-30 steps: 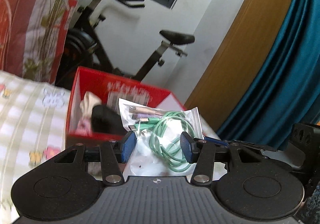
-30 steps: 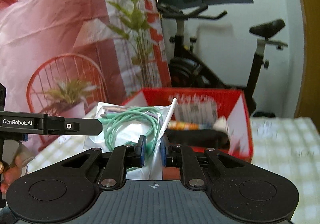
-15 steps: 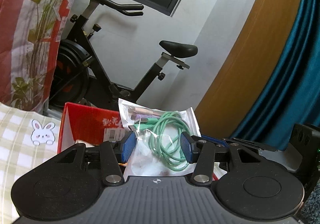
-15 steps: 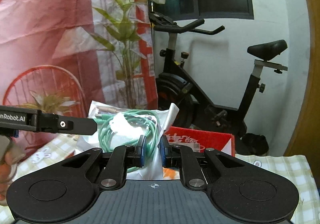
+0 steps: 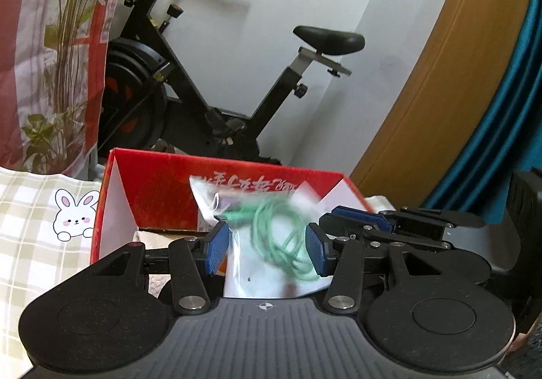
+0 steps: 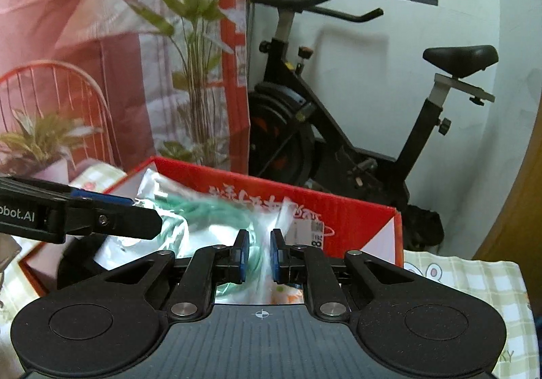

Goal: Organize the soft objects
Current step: 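Open both grippers to release the cable bag into the box, then move both grippers down to the black gloves beside the box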

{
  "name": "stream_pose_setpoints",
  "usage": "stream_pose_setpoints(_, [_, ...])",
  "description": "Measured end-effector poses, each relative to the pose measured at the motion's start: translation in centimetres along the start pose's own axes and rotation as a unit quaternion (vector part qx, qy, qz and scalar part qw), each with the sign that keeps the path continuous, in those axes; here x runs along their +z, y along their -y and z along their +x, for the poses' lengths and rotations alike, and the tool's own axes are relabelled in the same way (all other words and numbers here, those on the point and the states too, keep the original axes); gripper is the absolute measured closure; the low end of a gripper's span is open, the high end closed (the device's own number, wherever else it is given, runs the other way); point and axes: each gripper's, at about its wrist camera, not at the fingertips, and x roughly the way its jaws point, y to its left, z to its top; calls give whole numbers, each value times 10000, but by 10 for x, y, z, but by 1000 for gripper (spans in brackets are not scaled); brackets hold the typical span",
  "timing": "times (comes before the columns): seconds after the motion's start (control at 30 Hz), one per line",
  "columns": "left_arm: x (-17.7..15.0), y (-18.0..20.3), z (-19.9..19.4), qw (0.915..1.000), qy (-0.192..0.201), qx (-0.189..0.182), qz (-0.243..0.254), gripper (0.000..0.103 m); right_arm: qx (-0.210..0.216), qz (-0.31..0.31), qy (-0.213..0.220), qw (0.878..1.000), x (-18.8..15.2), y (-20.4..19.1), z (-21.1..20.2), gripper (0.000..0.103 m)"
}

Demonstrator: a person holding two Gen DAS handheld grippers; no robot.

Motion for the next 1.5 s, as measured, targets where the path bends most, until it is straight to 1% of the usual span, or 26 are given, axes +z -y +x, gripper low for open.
stream_pose_setpoints(0.07, [0, 0, 1, 10000, -11, 24, 48, 51, 20, -26, -26, 10000, -1, -3, 3, 90])
stream_pose_setpoints(0.17, [1, 1, 0, 9998, 21, 131, 140, 49, -76, -134, -23, 9999, -1, -8, 3, 89])
stream_pose_setpoints(0.33, [2, 6, -9, 9989, 111, 268, 379, 46, -189, -151, 29, 9997, -3, -7, -6, 85])
stream_pose_setpoints(0.4, [2, 10, -14, 9982, 140, 330, 481, 42, -239, -136, 44, 9996, -4, -6, -11, 84])
stream_pose_setpoints(0.53, [0, 17, -24, 9966, 191, 473, 649, 36, -316, -96, 77, 9994, -7, -4, -23, 75])
stream_pose_setpoints(0.6, [-2, 19, -29, 9959, 218, 548, 681, 28, -356, -81, 92, 9993, -10, -4, -30, 71])
stream_pose_setpoints(0.63, [-3, 20, -32, 9956, 229, 591, 690, 26, -367, -63, 94, 9993, -11, -4, -33, 65])
stream_pose_setpoints(0.67, [-4, 22, -35, 9952, 240, 642, 704, 20, -374, -42, 103, 9992, -13, -5, -37, 62])
stream_pose_setpoints(0.7, [-6, 23, -39, 9946, 253, 690, 729, 16, -378, -25, 114, 9992, -15, -5, -40, 55])
stream_pose_setpoints(0.77, [-10, 27, -44, 9936, 266, 767, 785, 10, -394, 2, 136, 9991, -19, -7, -47, 42])
stream_pose_setpoints(0.8, [-12, 28, -47, 9931, 266, 802, 808, 8, -403, 1, 140, 9991, -21, -8, -50, 39])
stream_pose_setpoints(0.87, [-17, 30, -53, 9924, 253, 864, 838, 4, -420, 0, 158, 9990, -25, -11, -56, 23])
stream_pose_setpoints(0.9, [-19, 31, -55, 9923, 250, 874, 846, 3, -412, 7, 163, 9990, -27, -13, -59, 19])
stream_pose_setpoints(0.97, [-24, 32, -60, 9920, 245, 903, 848, 2, -397, 30, 181, 9990, -31, -16, -65, 5])
stream_pose_setpoints(1.03, [-30, 33, -65, 9917, 245, 945, 834, 0, -374, 56, 218, 9990, -35, -18, -70, 1])
stream_pose_setpoints(1.27, [-46, 36, -78, 9906, 260, 1048, 836, 0, -408, 138, 295, 9986, -51, -22, -87, 0])
stream_pose_setpoints(1.5, [-65, 38, -90, 9896, 316, 1101, 874, 0, -471, 365, 486, 9970, -78, -16, -106, 0])
